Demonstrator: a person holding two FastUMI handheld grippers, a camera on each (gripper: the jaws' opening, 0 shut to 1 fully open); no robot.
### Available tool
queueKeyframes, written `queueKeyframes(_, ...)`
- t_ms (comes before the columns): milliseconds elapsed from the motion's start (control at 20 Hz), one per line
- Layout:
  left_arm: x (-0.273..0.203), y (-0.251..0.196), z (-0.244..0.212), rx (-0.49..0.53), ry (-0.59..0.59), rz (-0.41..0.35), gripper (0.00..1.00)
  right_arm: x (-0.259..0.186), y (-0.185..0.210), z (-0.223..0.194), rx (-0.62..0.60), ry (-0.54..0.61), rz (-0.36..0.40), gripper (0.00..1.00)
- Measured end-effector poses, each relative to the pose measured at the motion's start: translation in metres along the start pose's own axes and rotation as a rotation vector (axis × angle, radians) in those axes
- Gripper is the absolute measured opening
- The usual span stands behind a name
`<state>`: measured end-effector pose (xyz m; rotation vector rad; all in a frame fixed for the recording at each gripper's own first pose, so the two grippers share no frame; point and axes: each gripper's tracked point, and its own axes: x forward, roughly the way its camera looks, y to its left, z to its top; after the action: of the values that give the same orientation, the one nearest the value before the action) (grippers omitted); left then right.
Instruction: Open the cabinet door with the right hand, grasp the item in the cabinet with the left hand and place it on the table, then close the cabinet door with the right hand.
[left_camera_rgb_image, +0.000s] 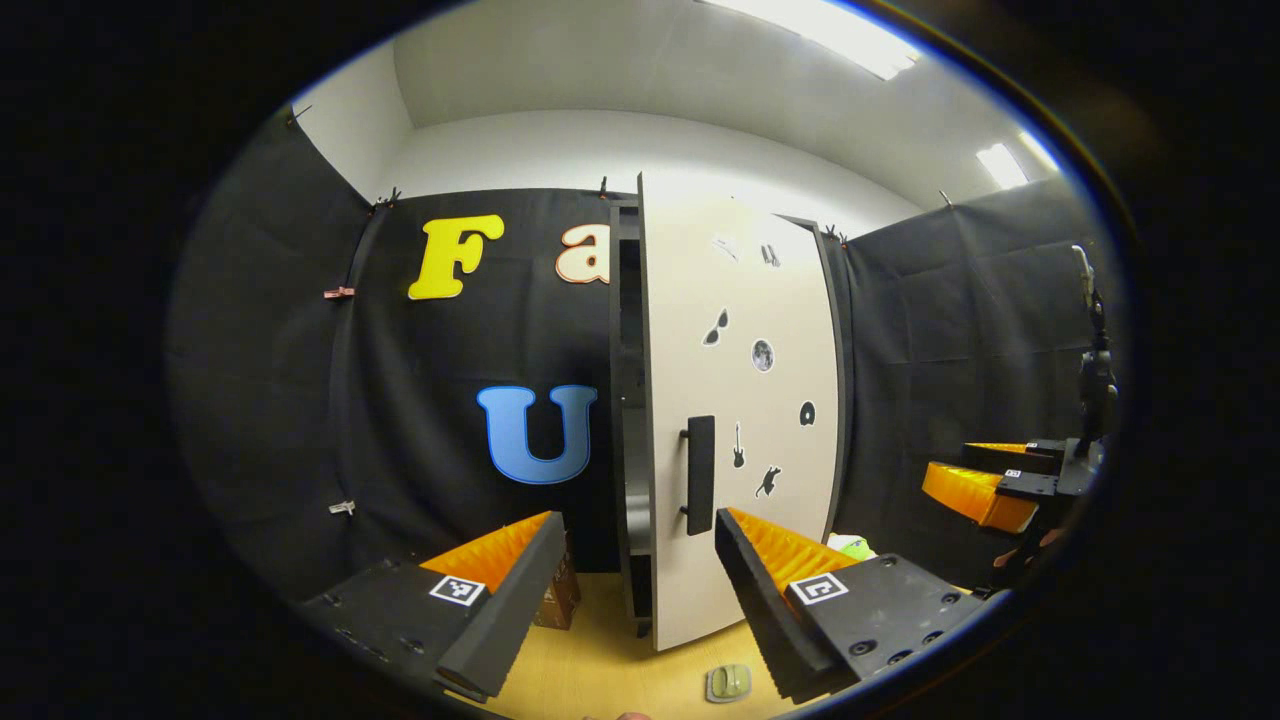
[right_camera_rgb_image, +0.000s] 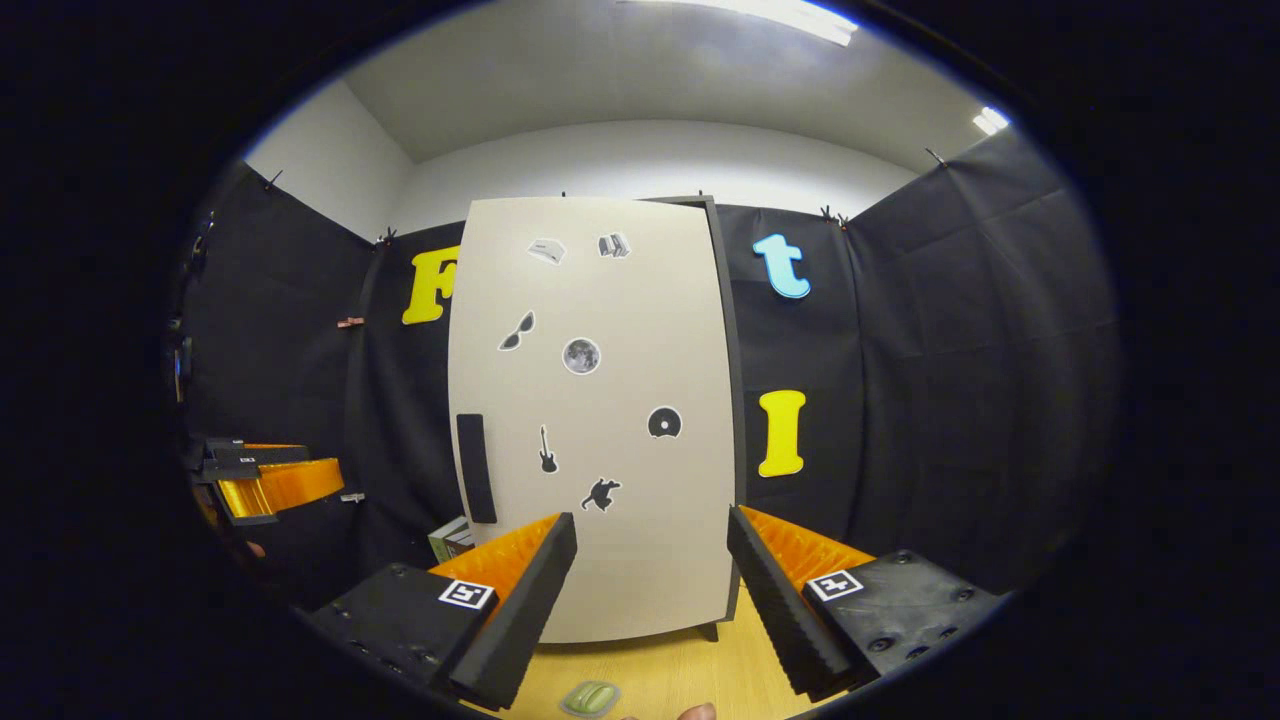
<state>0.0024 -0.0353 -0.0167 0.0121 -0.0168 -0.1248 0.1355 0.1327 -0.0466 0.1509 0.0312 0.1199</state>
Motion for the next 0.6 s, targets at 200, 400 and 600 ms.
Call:
queueKeyframes(200, -0.0018, -0.0025, -0.0016, -0.005, 0.014, -0.006, 0.95, 0.0041, -0.0120, 0.0065, -0.008, -0.016, -0.017, 0.97)
queueKeyframes(400, -0.0020, -0.0043, 0.0035, 0.005, 0.004, -0.010, 0.94, -0.0010, -0.0130, 0.0038, -0.031, -0.008, -0.022, 0.97)
queueKeyframes(600, -0.0032, -0.0071, 0.0051, 0.008, 0.005, -0.014, 0.94, -0.0013, -0.0116, 0.0074, -0.039, -0.019, -0.023, 0.97)
